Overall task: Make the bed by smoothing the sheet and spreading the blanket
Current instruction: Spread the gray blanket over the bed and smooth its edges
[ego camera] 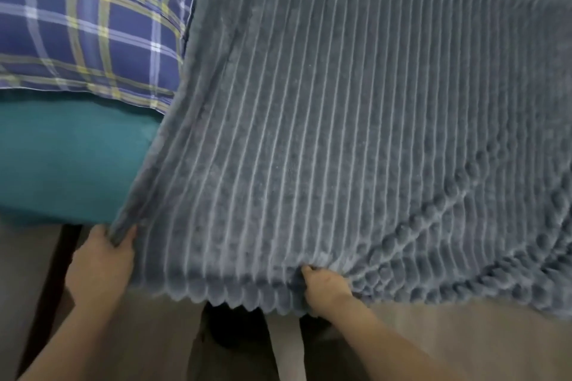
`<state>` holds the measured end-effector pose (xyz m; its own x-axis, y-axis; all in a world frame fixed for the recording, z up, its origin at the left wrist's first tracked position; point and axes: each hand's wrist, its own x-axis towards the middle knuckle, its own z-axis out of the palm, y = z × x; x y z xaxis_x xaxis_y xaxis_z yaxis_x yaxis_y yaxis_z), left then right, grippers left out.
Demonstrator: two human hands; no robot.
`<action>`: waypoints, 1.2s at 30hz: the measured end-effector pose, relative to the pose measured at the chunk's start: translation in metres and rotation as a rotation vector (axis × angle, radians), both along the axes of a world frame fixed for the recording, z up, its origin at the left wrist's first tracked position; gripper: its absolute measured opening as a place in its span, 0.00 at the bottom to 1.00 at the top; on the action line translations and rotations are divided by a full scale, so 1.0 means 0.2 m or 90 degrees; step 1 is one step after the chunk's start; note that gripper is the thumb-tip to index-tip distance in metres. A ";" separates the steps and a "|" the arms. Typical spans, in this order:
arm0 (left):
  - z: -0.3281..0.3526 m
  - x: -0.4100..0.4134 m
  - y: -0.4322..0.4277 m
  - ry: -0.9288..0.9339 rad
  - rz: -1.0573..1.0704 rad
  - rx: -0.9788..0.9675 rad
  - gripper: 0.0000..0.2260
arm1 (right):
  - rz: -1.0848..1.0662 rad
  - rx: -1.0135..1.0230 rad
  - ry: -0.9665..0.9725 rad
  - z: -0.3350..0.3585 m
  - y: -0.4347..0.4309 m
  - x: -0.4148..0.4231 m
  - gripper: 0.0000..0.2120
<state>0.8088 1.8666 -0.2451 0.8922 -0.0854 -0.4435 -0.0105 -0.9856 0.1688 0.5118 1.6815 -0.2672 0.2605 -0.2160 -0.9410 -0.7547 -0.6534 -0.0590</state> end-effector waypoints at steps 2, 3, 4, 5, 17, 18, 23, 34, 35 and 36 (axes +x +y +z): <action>-0.06 0.10 0.01 0.054 -0.069 0.037 0.19 | -0.007 0.000 0.029 -0.01 0.04 0.04 0.22; -0.09 0.14 0.02 0.101 -0.081 0.055 0.20 | -0.024 -0.001 0.030 -0.01 0.05 0.06 0.20; -0.11 0.17 0.02 0.141 -0.090 0.072 0.20 | -0.045 -0.010 0.013 -0.01 0.06 0.09 0.17; -0.13 0.19 0.03 0.164 -0.101 0.089 0.20 | -0.074 -0.033 -0.025 -0.01 0.07 0.12 0.14; -0.04 -0.13 -0.10 0.120 -0.705 -0.111 0.31 | -0.334 -0.355 -0.404 0.05 0.16 0.36 0.22; -0.05 -0.18 -0.12 0.170 -0.784 -0.074 0.32 | -0.321 -0.363 -0.391 0.06 0.16 0.36 0.26; -0.08 -0.27 -0.26 0.308 -0.611 0.255 0.37 | -0.299 -0.133 0.002 0.05 0.10 0.25 0.43; -0.09 -0.62 -0.76 0.172 -0.926 -0.002 0.24 | -0.676 -0.532 -0.243 0.16 -0.49 -0.43 0.21; -0.11 -0.67 -0.79 0.226 -0.941 -0.026 0.26 | -0.805 -0.634 -0.205 0.12 -0.51 -0.55 0.25; -0.14 -0.73 -0.80 0.238 -0.975 -0.051 0.26 | -0.961 -0.708 -0.136 0.09 -0.54 -0.68 0.29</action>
<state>0.6633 1.7061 -0.2733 -0.2132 -0.8005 -0.5602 -0.8960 -0.0684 0.4387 0.3753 1.5733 -0.2489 -0.6255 -0.7508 -0.2124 -0.6931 0.6597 -0.2905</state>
